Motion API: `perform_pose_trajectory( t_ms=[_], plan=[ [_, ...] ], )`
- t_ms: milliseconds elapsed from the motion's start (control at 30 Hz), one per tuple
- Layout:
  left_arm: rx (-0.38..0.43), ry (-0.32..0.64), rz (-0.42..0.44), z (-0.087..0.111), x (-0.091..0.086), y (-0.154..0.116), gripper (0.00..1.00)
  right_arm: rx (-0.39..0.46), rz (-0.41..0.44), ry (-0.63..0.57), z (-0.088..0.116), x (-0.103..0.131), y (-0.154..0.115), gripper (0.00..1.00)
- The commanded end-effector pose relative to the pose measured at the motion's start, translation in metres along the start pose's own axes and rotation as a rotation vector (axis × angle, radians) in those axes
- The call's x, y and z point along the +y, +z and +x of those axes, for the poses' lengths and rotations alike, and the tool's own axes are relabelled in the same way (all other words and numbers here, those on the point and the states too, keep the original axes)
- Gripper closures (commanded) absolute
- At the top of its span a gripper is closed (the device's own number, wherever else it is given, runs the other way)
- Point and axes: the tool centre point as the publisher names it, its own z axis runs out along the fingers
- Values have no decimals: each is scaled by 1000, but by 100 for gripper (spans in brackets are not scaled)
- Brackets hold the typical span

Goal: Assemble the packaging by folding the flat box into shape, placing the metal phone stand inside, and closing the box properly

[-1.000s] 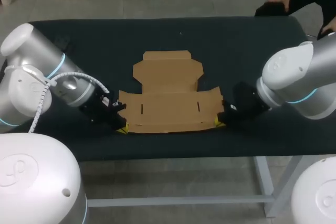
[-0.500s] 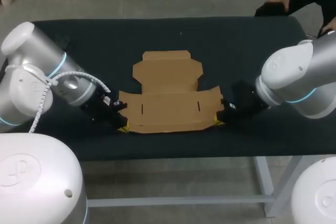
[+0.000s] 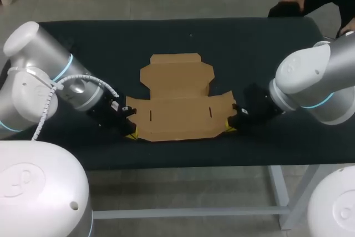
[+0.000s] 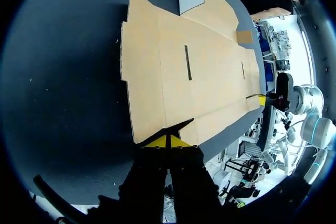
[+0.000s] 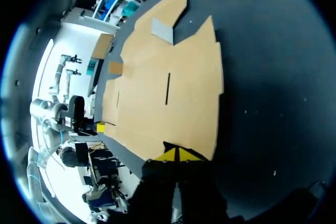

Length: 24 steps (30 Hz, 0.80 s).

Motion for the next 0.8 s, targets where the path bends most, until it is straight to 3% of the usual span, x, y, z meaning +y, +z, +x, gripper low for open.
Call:
perform_pose_trajectory(
  t_ms=[33, 800],
  plan=[
    [-12, 1, 0, 4, -1, 0, 100, 2, 1, -4, 2, 0, -1, 100],
    [-56, 39, -6, 25, -9, -1, 100, -20, 5, -17, 6, 5, -1, 100]
  ],
)
